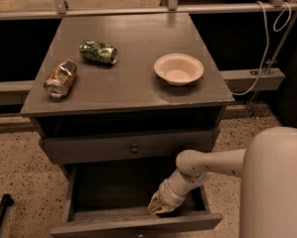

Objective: Open middle drawer

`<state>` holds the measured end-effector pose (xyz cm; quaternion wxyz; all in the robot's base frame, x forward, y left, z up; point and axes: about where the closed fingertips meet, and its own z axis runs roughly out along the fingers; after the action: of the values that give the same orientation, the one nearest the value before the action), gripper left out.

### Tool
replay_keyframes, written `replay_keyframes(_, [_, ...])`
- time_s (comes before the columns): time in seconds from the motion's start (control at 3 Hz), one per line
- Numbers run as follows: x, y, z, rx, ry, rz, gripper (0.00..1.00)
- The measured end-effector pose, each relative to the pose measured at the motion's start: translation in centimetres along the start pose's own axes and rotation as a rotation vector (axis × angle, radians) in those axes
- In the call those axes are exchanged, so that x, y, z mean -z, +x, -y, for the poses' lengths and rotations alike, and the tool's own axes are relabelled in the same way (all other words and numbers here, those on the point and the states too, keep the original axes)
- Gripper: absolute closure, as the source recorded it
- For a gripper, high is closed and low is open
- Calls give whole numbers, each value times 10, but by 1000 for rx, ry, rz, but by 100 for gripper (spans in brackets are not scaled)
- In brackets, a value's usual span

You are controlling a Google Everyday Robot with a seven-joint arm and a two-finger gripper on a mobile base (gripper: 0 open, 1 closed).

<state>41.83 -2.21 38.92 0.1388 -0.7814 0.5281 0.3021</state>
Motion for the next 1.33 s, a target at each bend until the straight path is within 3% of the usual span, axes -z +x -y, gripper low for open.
replay_keyframes(0.67, [4, -6, 5, 6, 4, 18, 100])
replay_keyframes(1.0, [16, -27, 2, 26, 133, 71, 100])
replay_keyframes(1.33, [42, -36, 15, 35, 380, 121, 100])
